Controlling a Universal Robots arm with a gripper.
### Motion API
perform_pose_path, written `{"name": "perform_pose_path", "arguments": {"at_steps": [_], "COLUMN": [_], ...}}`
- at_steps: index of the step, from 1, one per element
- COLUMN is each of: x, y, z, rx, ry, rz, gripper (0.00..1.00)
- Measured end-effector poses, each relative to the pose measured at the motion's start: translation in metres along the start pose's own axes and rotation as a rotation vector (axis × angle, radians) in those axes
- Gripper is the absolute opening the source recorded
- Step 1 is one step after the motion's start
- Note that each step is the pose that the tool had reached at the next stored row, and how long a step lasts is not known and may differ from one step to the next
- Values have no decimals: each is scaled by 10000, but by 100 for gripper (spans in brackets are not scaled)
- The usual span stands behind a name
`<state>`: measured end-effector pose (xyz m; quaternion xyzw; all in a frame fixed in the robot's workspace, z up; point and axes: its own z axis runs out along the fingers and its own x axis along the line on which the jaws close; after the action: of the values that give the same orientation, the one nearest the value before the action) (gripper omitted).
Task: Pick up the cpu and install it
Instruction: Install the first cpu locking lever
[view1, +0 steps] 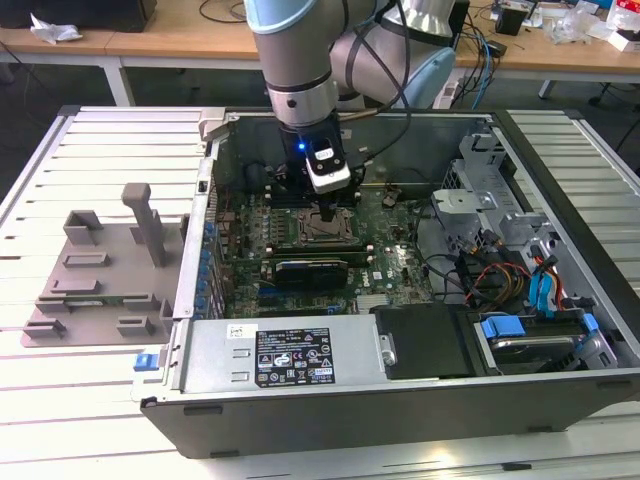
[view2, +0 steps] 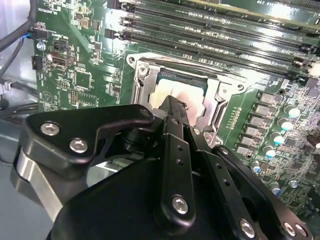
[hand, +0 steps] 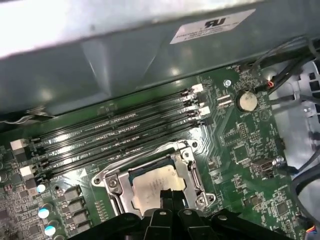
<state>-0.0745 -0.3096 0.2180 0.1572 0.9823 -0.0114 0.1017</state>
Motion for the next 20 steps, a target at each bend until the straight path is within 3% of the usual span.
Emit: {"name": "perform_pose_path", "arguments": {"at_steps": [1, 2, 5, 8, 9, 10, 12, 13, 14, 20], "x": [-7, -21, -23, -52, -62, -78, -130, -163, -180, -196], "y": [0, 3, 3, 10, 13, 18, 34, 45, 50, 56], "z": [2, 5, 5, -45, -55, -58, -47, -40, -35, -16], "rx": [63, 181, 190, 397, 480, 575, 654, 664, 645, 418], "ry": [187, 559, 579, 753, 829, 953, 1175, 1233, 1243, 1223], "rz": [-9, -31, -33, -69, -83, -100, -124, -190, -359, -1983], "gripper": [11, 11, 11, 11, 11, 11, 11, 11, 11, 11]}}
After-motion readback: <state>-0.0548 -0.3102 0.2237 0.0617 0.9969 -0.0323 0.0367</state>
